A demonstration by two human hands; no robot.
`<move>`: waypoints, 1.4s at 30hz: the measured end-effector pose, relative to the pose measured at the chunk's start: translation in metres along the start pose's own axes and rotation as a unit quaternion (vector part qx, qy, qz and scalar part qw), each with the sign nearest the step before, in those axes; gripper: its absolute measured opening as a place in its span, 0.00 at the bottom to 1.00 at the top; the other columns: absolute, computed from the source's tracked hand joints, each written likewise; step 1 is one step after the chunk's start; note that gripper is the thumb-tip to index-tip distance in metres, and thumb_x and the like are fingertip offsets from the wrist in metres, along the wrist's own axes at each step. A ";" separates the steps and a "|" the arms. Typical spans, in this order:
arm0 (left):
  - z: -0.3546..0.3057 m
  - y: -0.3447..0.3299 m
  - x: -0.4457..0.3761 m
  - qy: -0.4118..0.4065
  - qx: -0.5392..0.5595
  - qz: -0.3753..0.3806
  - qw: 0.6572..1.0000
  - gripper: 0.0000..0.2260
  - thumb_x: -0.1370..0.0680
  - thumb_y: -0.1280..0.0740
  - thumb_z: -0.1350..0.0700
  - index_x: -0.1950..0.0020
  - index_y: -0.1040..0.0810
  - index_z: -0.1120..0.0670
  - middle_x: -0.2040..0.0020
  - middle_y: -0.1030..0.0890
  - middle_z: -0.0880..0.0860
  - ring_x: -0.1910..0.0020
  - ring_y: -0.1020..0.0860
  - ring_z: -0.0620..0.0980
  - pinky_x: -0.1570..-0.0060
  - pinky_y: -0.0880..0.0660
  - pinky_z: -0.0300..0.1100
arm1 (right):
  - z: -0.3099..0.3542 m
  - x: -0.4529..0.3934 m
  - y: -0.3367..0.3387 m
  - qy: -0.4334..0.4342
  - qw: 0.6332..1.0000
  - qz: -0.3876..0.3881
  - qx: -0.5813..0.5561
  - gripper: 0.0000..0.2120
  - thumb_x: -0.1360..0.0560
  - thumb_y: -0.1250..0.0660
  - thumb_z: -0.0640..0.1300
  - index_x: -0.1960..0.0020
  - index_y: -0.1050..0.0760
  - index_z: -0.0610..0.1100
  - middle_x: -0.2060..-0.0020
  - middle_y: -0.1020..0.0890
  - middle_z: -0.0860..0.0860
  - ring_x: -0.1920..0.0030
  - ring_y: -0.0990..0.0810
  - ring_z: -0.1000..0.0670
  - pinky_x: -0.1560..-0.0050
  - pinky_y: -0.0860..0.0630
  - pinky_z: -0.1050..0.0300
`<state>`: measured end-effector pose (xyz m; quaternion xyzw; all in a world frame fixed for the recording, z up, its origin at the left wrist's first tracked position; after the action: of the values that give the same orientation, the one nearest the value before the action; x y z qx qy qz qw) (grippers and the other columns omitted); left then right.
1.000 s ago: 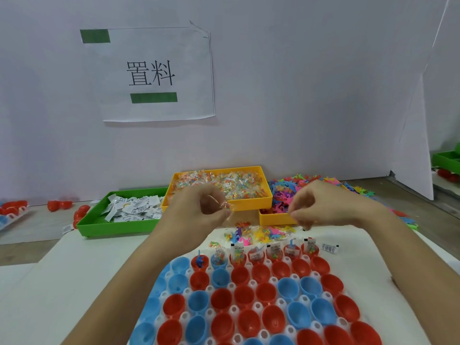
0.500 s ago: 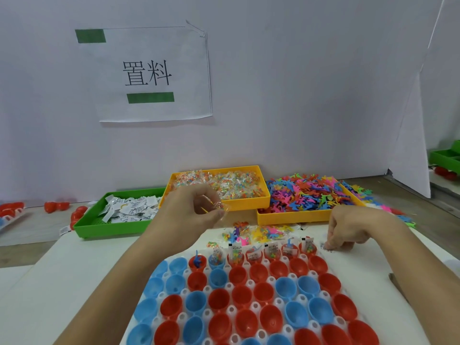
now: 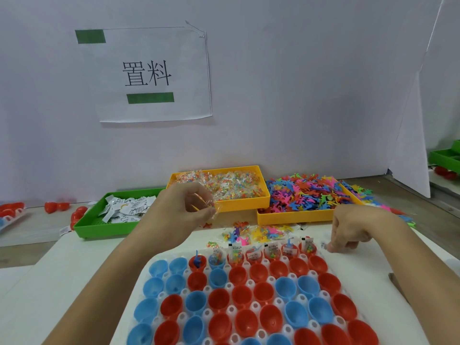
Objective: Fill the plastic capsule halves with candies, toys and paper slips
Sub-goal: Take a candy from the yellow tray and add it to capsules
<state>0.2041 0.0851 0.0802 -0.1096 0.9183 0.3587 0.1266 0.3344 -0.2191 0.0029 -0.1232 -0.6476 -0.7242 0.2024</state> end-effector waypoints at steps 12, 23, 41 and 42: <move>0.007 0.000 0.004 0.011 -0.067 0.097 0.993 0.04 0.24 0.29 0.60 0.55 0.20 0.51 0.62 0.16 0.51 0.59 0.20 0.53 0.52 0.22 0.53 | 0.002 -0.006 0.002 0.008 1.000 -0.011 0.007 0.15 0.28 0.23 0.50 0.46 0.18 0.42 0.50 0.14 0.47 0.55 0.18 0.51 0.57 0.23 0.61; 0.030 -0.012 0.012 0.067 -0.133 0.215 0.965 0.04 0.27 0.24 0.58 0.57 0.18 0.50 0.63 0.16 0.48 0.65 0.20 0.43 0.61 0.23 0.38 | 0.003 -0.004 0.000 -0.004 1.000 -0.007 0.019 0.15 0.28 0.24 0.48 0.45 0.19 0.41 0.49 0.14 0.45 0.56 0.19 0.51 0.59 0.25 0.60; 0.025 -0.011 0.009 0.029 -0.140 0.207 0.968 0.04 0.23 0.28 0.56 0.52 0.19 0.47 0.68 0.23 0.48 0.69 0.27 0.44 0.63 0.26 0.46 | 0.005 -0.005 0.000 0.012 1.000 -0.010 0.008 0.13 0.27 0.25 0.48 0.46 0.19 0.43 0.50 0.15 0.49 0.46 0.16 0.50 0.48 0.20 0.57; 0.023 -0.010 0.009 0.029 -0.126 0.203 0.971 0.03 0.23 0.28 0.57 0.53 0.18 0.49 0.68 0.22 0.50 0.70 0.26 0.44 0.63 0.25 0.45 | 0.005 -0.006 0.000 0.013 1.000 -0.009 0.008 0.13 0.27 0.25 0.48 0.46 0.19 0.43 0.51 0.14 0.49 0.46 0.16 0.50 0.49 0.20 0.58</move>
<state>0.2024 0.0931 0.0546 0.0533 0.8720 0.4866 0.0095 0.3390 -0.2132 0.0013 -0.1062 -0.6522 -0.7221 0.2049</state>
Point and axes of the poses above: each hand's wrist, its own x-axis away from the middle knuckle, its own y-axis out of the back of the hand, z = x × y, the point moved 7 cm from there along -x, towards the middle knuckle
